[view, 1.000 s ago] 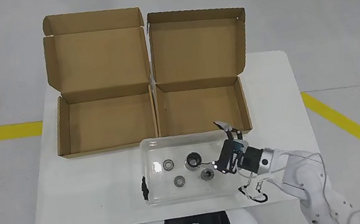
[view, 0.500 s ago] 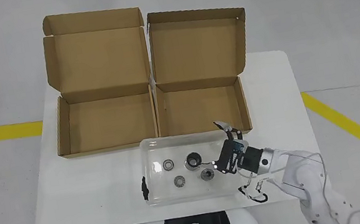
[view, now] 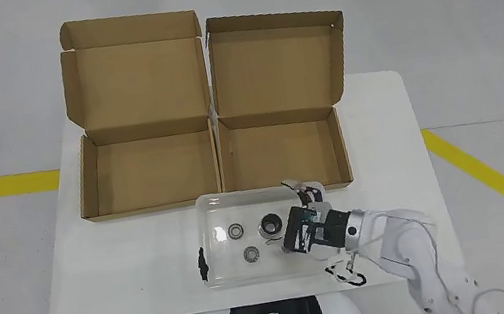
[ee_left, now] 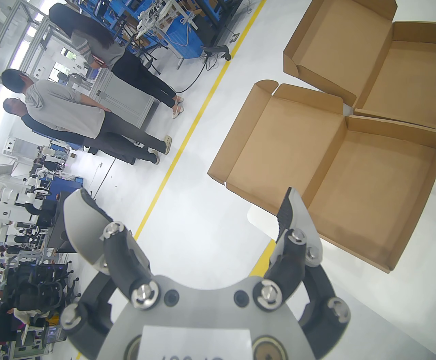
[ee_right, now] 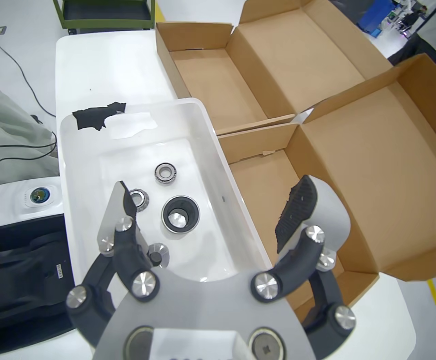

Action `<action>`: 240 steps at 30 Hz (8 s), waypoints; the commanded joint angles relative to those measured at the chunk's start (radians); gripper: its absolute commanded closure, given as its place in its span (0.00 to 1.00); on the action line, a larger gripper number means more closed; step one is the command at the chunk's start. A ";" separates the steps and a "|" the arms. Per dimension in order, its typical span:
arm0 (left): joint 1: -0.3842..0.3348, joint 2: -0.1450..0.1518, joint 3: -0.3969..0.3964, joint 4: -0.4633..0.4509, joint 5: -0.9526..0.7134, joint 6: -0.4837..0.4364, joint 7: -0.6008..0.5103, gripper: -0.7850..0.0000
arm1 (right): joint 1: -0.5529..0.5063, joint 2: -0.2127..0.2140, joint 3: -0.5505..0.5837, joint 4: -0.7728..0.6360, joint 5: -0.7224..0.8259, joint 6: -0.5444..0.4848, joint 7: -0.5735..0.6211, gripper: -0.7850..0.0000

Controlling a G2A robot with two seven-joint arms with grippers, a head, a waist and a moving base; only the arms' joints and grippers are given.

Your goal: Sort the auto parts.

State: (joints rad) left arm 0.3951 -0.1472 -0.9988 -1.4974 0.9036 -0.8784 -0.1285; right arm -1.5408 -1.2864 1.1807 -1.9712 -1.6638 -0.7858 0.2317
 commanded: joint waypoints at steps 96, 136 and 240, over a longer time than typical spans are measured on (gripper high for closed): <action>0.000 0.000 0.000 0.000 0.000 0.000 0.000 0.00 | 0.264 0.034 -0.084 0.049 0.488 -0.130 -0.405 1.00; 0.000 0.000 0.000 0.000 0.000 0.000 0.000 0.00 | 0.255 0.041 -0.095 0.027 0.400 -0.030 -0.492 1.00; 0.000 0.000 0.000 0.000 0.000 0.000 0.000 0.00 | 0.379 -0.026 -0.239 0.205 0.394 0.384 0.271 0.03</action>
State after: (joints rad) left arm 0.3951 -0.1472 -0.9988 -1.4974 0.9036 -0.8784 -0.1285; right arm -1.1482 -1.3155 0.9384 -1.7426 -1.2621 -0.3886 0.5047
